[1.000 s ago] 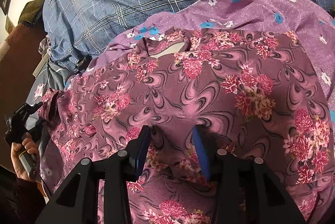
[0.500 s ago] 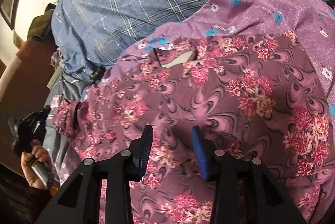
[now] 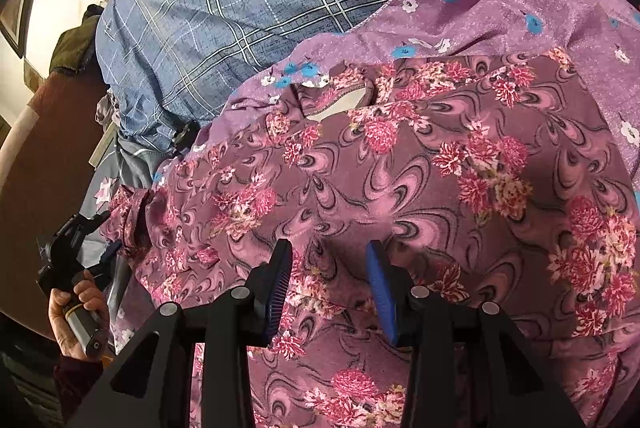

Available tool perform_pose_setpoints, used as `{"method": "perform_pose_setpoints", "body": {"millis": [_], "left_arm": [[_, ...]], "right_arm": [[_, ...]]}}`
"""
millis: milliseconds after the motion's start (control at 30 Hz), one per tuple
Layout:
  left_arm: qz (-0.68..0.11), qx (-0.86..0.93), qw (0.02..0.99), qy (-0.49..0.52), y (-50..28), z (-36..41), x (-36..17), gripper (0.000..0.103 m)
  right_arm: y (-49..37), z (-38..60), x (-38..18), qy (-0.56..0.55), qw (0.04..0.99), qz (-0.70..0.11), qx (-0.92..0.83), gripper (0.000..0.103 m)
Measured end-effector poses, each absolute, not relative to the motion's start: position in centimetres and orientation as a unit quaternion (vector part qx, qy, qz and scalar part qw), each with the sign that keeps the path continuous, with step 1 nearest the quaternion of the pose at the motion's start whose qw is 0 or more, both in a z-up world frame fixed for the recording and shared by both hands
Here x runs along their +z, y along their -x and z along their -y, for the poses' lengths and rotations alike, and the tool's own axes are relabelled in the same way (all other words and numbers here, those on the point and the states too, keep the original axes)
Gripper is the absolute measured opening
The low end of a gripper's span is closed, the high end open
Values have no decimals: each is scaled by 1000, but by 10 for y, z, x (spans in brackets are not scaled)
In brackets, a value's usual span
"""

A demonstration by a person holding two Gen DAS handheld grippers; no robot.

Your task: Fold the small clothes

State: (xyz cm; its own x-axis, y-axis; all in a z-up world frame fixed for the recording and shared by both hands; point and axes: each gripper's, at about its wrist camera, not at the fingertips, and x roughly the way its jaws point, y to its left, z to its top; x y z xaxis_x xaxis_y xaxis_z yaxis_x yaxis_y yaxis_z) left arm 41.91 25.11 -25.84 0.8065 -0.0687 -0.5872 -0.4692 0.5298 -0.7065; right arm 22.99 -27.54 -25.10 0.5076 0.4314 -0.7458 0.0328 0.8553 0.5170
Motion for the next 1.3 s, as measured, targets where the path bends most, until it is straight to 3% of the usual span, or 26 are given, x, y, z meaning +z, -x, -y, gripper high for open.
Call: {"method": "perform_pose_setpoints", "body": {"millis": [300, 500, 533, 567, 667, 733, 867, 1033, 1167, 1300], "left_arm": [[-286, 151, 815, 481, -414, -255, -259, 54], [-278, 120, 826, 475, -437, -253, -264, 50], [-271, 115, 831, 472, -439, -253, -263, 42], [-266, 110, 835, 468, -441, -254, -263, 28], [-265, 105, 839, 465, -448, -258, -267, 10], [-266, 110, 842, 456, -449, -257, -269, 3], [-251, 74, 853, 452, -445, -240, -258, 2], [-232, -40, 874, 426, -441, -180, -226, 2], [-236, -130, 868, 418, -441, -131, -213, 2], [-247, -217, 848, 416, -440, -80, -209, 2]], "right_arm": [[-234, 275, -255, -244, 829, -489, 119, 40], [-234, 271, -257, -239, 829, -492, 120, 40], [-234, 271, -257, -239, 829, -491, 120, 40], [-233, 271, -256, -238, 830, -490, 121, 40], [-231, 270, -255, -231, 832, -489, 120, 37], [-230, 269, -255, -227, 835, -486, 121, 35], [-228, 269, -249, -229, 839, -476, 128, 33], [-224, 271, -237, -294, 823, -441, 202, 41], [-227, 280, -242, -405, 761, -423, 280, 69], [-231, 290, -252, -495, 705, -404, 307, 71]]}}
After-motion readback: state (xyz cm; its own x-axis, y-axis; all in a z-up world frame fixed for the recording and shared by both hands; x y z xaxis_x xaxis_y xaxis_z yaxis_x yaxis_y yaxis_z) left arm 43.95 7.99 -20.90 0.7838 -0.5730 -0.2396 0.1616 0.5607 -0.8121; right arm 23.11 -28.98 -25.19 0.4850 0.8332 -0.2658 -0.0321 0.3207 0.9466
